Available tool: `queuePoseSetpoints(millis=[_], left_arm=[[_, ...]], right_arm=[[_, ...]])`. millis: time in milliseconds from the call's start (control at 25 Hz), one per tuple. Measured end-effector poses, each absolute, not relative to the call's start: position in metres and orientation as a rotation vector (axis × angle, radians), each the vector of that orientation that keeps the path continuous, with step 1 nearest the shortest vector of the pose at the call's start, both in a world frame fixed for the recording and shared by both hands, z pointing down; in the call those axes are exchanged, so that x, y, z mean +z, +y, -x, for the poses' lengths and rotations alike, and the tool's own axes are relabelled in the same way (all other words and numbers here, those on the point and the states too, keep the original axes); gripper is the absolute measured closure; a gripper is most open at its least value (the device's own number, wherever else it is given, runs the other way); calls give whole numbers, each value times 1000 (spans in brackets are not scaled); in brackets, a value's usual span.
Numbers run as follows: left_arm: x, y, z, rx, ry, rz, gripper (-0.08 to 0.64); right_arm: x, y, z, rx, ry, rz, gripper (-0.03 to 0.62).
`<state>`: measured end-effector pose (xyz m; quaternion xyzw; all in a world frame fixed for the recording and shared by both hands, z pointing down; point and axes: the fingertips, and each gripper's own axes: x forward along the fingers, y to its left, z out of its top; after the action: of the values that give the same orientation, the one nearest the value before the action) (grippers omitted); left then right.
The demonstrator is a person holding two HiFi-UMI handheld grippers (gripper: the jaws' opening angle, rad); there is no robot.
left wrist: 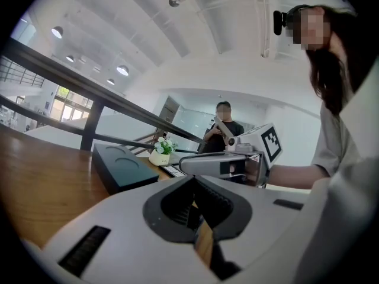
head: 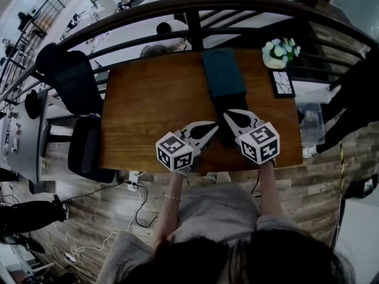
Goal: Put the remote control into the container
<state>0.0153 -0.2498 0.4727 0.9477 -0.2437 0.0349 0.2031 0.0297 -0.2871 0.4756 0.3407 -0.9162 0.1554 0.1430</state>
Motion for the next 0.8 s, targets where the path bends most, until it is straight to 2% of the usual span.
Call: queuePoseSetpoints(millis=[800], left_arm=[[453, -243, -21, 154, -670, -2777, 557]], right_arm=[[453, -281, -33, 345, -2720, -1001, 563]])
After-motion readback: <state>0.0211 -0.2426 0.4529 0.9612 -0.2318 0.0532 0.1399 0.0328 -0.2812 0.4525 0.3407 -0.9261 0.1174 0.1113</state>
